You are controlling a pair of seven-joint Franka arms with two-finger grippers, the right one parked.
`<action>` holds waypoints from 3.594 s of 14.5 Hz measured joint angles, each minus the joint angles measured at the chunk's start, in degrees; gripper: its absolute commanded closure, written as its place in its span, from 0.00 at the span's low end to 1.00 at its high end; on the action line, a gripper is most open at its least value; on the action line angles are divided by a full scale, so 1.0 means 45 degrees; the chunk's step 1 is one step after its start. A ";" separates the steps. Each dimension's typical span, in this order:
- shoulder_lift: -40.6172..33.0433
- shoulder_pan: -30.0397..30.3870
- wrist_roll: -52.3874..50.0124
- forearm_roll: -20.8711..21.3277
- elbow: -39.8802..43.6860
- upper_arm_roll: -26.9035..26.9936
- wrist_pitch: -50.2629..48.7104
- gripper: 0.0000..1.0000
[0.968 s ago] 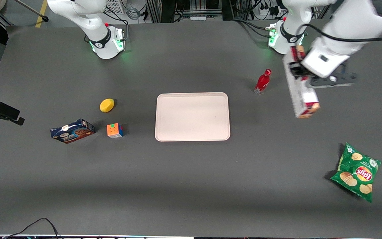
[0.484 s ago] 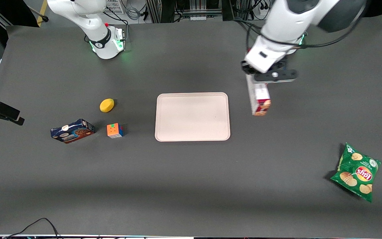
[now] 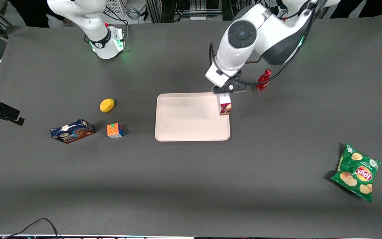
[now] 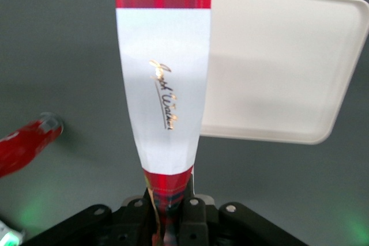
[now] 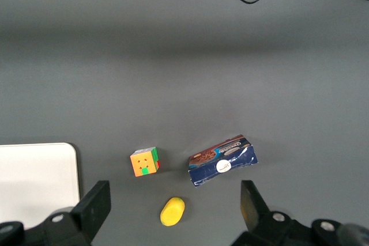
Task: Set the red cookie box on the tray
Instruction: 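Lower the red cookie box onto the white tray, then open the left gripper, releasing the box flat on the tray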
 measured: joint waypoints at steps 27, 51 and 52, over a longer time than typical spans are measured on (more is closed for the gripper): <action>0.4937 -0.0696 -0.2586 0.5988 -0.1283 0.0357 0.5705 0.82; 0.4065 -0.0602 -0.0853 0.5473 0.1830 0.0317 0.0772 0.00; 0.3604 -0.0541 -0.0335 0.5099 0.2004 0.0320 0.0354 0.00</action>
